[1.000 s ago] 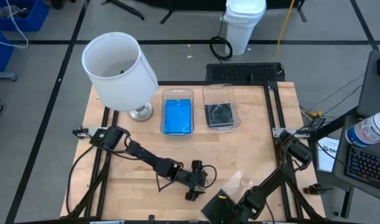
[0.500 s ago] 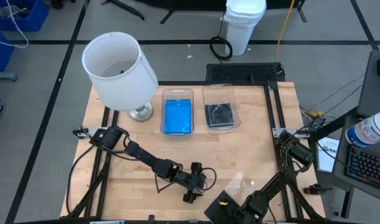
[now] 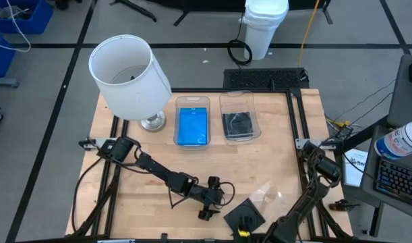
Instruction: Pick & place jewel cases by type
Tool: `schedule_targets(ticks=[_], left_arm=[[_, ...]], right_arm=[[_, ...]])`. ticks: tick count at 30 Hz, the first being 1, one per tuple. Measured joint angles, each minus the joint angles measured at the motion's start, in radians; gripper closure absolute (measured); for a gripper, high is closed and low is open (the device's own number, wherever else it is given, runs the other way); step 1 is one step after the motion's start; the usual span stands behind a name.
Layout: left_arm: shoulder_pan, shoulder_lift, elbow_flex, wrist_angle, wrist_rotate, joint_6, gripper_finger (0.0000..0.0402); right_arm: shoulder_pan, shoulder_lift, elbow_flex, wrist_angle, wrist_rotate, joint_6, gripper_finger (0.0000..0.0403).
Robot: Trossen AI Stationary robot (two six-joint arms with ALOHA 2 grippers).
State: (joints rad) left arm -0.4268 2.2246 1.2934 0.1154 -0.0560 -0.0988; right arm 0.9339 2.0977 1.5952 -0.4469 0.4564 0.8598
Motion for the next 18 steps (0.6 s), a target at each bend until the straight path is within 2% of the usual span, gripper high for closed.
schedule_targets(ticks=[4, 8, 11, 15, 18], left_arm=[[0.001, 0.000, 0.000, 0.002, 0.002, 0.010, 0.0009], [0.001, 0.000, 0.000, 0.002, 0.001, 0.012, 0.0009], [0.001, 0.000, 0.000, 0.002, 0.010, 0.015, 0.0009], [0.003, 0.000, 0.000, 0.004, 0.009, 0.016, 0.0009], [0.006, 0.000, 0.000, 0.010, 0.010, 0.016, 0.0009]], right_arm=[[0.038, 0.052, 0.094, -0.105, 0.069, 0.007, 0.0188], [0.068, 0.156, 0.195, -0.190, 0.059, 0.018, 0.0188], [0.078, 0.264, 0.351, -0.259, 0.040, -0.013, 0.0188], [0.088, 0.409, 0.628, -0.536, 0.047, -0.001, 0.0188], [0.099, 0.476, 0.757, -0.723, 0.098, 0.036, 0.0188]])
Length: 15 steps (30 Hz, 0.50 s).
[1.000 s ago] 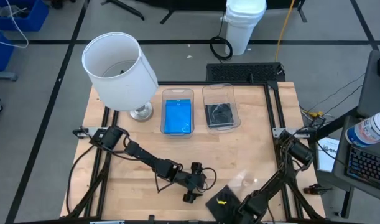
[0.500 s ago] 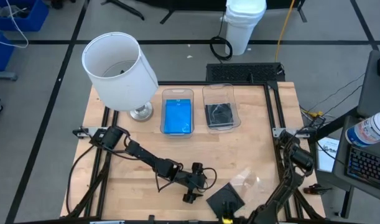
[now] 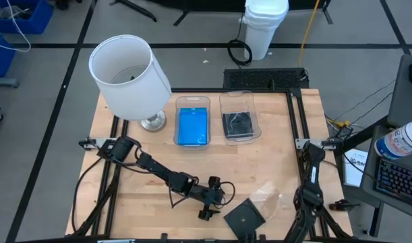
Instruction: Pick & place jewel cases by type
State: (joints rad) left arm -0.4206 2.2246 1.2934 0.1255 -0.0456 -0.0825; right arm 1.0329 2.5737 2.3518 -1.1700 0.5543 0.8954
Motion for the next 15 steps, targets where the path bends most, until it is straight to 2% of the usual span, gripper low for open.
schedule_targets(ticks=[2, 11, 15], left_arm=[[0.000, 0.000, 0.000, 0.004, -0.003, -0.005, 0.0009], [0.000, 0.000, 0.000, 0.005, -0.005, -0.008, 0.0009], [0.000, 0.000, 0.000, 0.005, -0.006, -0.009, 0.0009]], right_arm=[[0.006, 0.005, -0.003, -0.039, 0.025, 0.032, 0.0188], [0.015, 0.003, -0.008, -0.154, 0.018, 0.113, 0.0188], [0.009, 0.005, -0.072, -0.141, 0.014, 0.114, 0.0188]])
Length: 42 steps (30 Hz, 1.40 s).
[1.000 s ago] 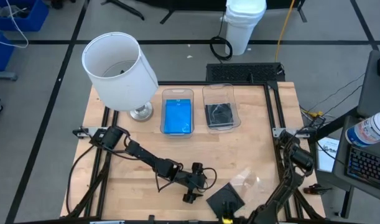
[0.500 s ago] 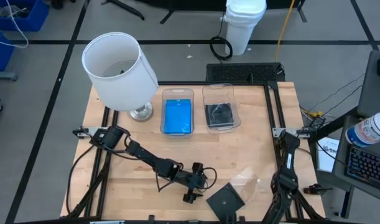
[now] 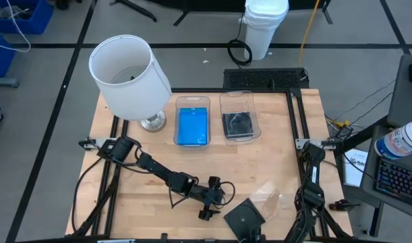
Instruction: Pick & place jewel cases by type
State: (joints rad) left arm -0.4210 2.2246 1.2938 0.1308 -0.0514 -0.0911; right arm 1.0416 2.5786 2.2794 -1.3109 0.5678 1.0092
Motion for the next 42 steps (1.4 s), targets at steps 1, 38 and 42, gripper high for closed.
schedule_targets(ticks=[1, 38, 42], left_arm=[[0.000, 0.000, 0.000, 0.000, 0.000, 0.000, 0.0009], [0.000, 0.002, -0.001, 0.055, 0.007, 0.006, 0.0009], [0.000, 0.002, -0.001, 0.056, 0.008, 0.011, 0.0009]], right_arm=[[-0.003, 0.001, -0.025, 0.024, 0.000, -0.006, 0.0188], [-0.018, 0.000, -0.185, 0.303, -0.092, 0.100, 0.0366], [-0.028, -0.005, -0.185, 0.248, -0.090, 0.110, 0.0388]])
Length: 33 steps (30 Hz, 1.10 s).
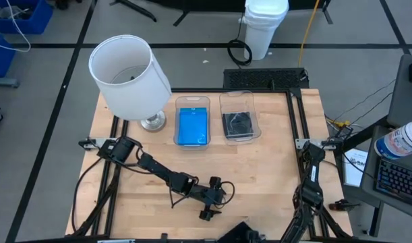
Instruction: Pick & place jewel cases by type
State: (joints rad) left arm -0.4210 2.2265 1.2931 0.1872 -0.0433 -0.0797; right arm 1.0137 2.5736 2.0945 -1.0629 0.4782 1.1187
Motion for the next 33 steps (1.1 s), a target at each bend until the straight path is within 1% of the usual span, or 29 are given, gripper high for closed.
schedule_targets(ticks=[3, 7, 9, 11, 14, 17, 20, 23, 25, 28, 29, 33], left_arm=[[0.000, 0.000, 0.000, 0.004, 0.001, 0.008, 0.0009], [0.000, 0.003, 0.000, 0.033, 0.006, 0.020, 0.0009], [0.000, -0.004, -0.001, 0.034, 0.025, 0.034, 0.0009], [0.001, -0.017, -0.001, 0.018, 0.064, 0.049, 0.0009], [0.001, -0.061, -0.004, -0.032, 0.113, 0.061, 0.0009], [0.001, -0.130, -0.006, -0.074, 0.158, 0.064, 0.0009], [0.013, -0.209, -0.004, -0.061, 0.211, 0.068, 0.0009], [0.030, -0.258, -0.002, -0.012, 0.346, 0.056, 0.0009], [0.041, -0.283, -0.003, 0.043, 0.447, 0.028, 0.0009], [0.071, -0.316, -0.001, 0.121, 0.549, -0.055, 0.0009], [0.087, -0.319, -0.001, 0.159, 0.563, -0.086, 0.0009], [0.148, -0.302, 0.000, 0.263, 0.567, -0.242, 0.0009]], right_arm=[[-0.006, 0.000, 0.000, -0.013, -0.002, -0.005, 0.0400], [-0.021, -0.002, 0.001, -0.028, -0.010, -0.005, 0.0400], [-0.033, -0.003, 0.001, -0.028, -0.027, -0.008, 0.0401], [-0.044, -0.003, 0.001, -0.028, -0.046, -0.017, 0.0401], [-0.047, -0.003, -0.007, -0.021, -0.044, -0.031, 0.0402], [-0.047, -0.004, -0.014, -0.014, -0.042, -0.031, 0.0402], [-0.047, -0.005, -0.028, 0.001, -0.039, -0.029, 0.0402], [-0.047, -0.005, -0.028, 0.002, -0.037, -0.025, 0.0402], [-0.046, -0.005, -0.029, 0.004, -0.034, -0.025, 0.0402], [-0.046, -0.005, -0.029, 0.008, -0.034, -0.028, 0.0402], [-0.046, -0.005, -0.029, 0.008, -0.033, -0.028, 0.0403], [-0.044, -0.006, -0.043, 0.021, -0.026, -0.049, 0.0403]])
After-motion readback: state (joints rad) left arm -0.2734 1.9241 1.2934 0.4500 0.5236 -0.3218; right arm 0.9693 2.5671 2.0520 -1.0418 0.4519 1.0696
